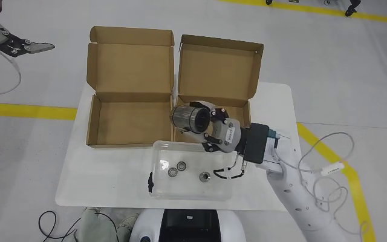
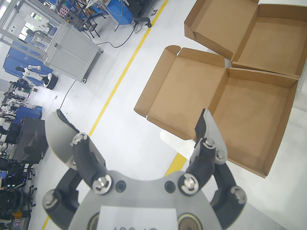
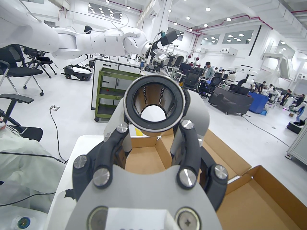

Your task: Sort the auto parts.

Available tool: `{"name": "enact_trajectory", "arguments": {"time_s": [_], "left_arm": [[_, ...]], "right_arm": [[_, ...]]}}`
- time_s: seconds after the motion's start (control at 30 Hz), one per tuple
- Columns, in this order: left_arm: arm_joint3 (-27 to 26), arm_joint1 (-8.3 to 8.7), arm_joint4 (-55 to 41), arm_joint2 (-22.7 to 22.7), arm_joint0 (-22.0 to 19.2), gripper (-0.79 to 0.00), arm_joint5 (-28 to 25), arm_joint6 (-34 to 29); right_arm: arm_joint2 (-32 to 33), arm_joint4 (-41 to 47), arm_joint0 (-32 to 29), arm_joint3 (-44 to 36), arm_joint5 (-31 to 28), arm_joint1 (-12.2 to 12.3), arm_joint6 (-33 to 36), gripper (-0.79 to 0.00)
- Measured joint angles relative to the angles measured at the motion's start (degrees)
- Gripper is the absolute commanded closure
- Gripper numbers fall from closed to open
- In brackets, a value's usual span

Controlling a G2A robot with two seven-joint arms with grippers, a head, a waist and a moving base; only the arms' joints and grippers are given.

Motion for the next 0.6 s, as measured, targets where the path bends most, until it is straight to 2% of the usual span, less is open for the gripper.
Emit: {"name": "enact_trajectory", "arguments": {"time_s": [0.6], "left_arm": [[0.0, 0.00, 0.0, 0.0, 0.0, -0.785, 0.0, 0.0]], "right_arm": [[-0.7, -3.1, 2.4, 7.6, -2.9, -0.5, -14.9, 0.000]]}}
